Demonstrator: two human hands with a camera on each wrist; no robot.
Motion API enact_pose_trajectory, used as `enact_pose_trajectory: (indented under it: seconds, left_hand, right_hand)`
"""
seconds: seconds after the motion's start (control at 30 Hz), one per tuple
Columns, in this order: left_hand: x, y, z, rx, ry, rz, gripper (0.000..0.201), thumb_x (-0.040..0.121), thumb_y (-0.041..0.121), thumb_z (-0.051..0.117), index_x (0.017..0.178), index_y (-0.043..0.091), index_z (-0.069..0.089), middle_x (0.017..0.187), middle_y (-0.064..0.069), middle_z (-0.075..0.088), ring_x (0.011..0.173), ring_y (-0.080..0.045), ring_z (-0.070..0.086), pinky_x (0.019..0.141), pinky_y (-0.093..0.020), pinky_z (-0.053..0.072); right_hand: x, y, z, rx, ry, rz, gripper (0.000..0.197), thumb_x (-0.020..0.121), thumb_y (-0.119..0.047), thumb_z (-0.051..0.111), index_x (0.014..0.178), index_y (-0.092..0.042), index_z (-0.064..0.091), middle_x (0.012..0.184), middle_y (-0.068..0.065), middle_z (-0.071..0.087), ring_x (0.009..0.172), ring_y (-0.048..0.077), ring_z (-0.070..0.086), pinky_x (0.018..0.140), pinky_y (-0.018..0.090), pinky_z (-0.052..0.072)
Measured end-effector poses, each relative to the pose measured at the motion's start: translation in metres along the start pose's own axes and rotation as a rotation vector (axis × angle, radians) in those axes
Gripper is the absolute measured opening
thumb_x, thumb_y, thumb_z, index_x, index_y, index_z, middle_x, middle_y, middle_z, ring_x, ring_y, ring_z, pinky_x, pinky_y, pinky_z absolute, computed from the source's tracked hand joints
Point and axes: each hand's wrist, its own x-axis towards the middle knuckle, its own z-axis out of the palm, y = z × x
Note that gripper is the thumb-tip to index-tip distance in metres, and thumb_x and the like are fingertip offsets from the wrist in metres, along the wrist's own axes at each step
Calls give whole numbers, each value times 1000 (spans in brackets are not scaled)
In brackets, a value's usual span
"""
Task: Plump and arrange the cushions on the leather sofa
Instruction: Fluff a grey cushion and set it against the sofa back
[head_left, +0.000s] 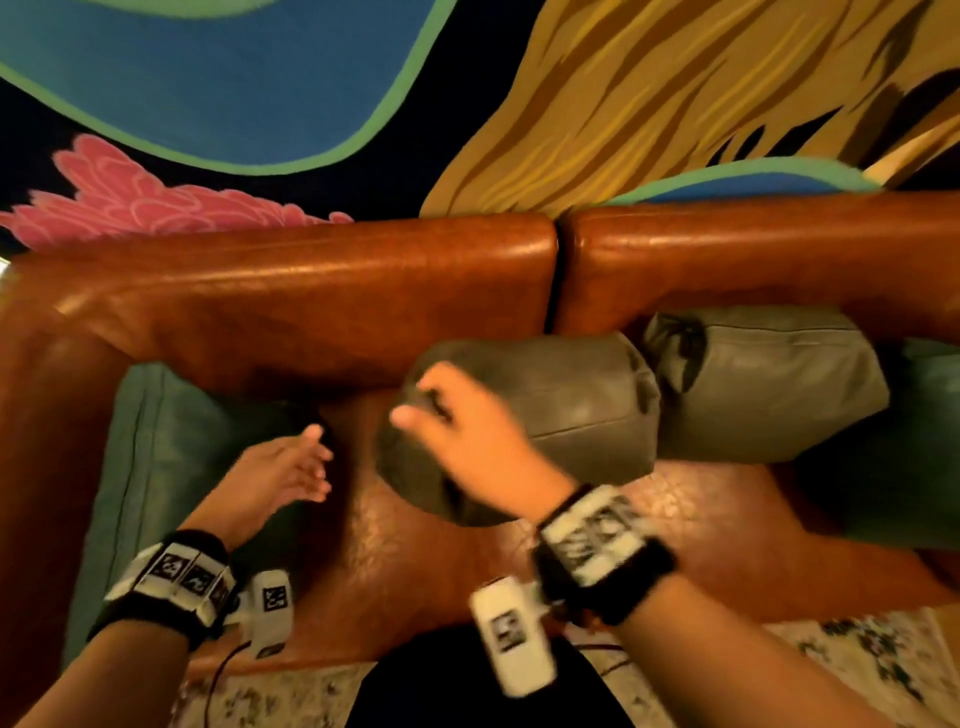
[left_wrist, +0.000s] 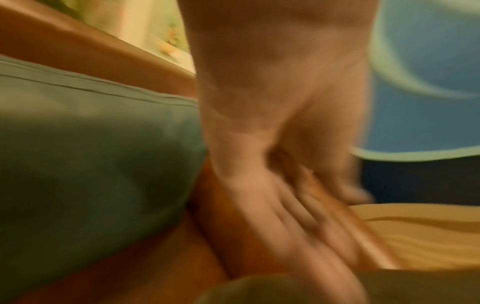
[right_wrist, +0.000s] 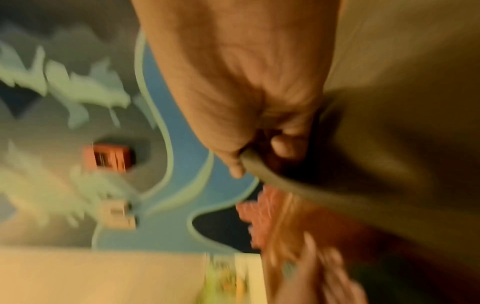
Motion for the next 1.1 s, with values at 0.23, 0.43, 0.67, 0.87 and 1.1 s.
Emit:
enact_pose_trajectory:
  seconds: [0.23,0.43,0.67,0.87,1.1]
  left_hand:
    - [-18,-2,49,-57,-106,-24,38,101,25,54,118,-8,63,118,-34,65,81,-22,73,71,-33,62]
    - [6,-34,51,138,228,-17,22,105,23,46,115,5,56,121,-22,63,96,-33,65,58,-35,59]
    - [4,-46,48,229,318,-48,30,105,24,43,128,5,50,117,-18,59,93,-32,62,67,-41,58]
    - [1,-41,53,295,356,-42,29,104,23,42,118,0,53,100,-17,60,74,-26,60,70,-44,59]
    - [1,-46,38,355,366,-46,27,105,23,43,112,-2,54,106,-25,62,72,-25,61,60,-37,56]
  right_hand:
    - [19,44,107,-55,-334,307,35,95,-6,51,130,-4,50,119,20,64,109,35,62,90,40,50]
    - [13,117,7,-119,386,270,26,89,-7,52,107,-15,70,90,5,70,78,23,65,75,31,51]
    - [11,175,-46,-721,76,585,40,93,-33,58,126,-11,57,131,13,55,123,34,54,101,45,43]
    - [27,164,-34,-1006,-148,605,31,98,-14,40,119,-17,63,132,6,60,126,27,52,106,45,35]
    - [25,158,-45,-670,-266,661,23,91,-24,53,110,-13,61,129,14,60,124,34,54,107,46,35]
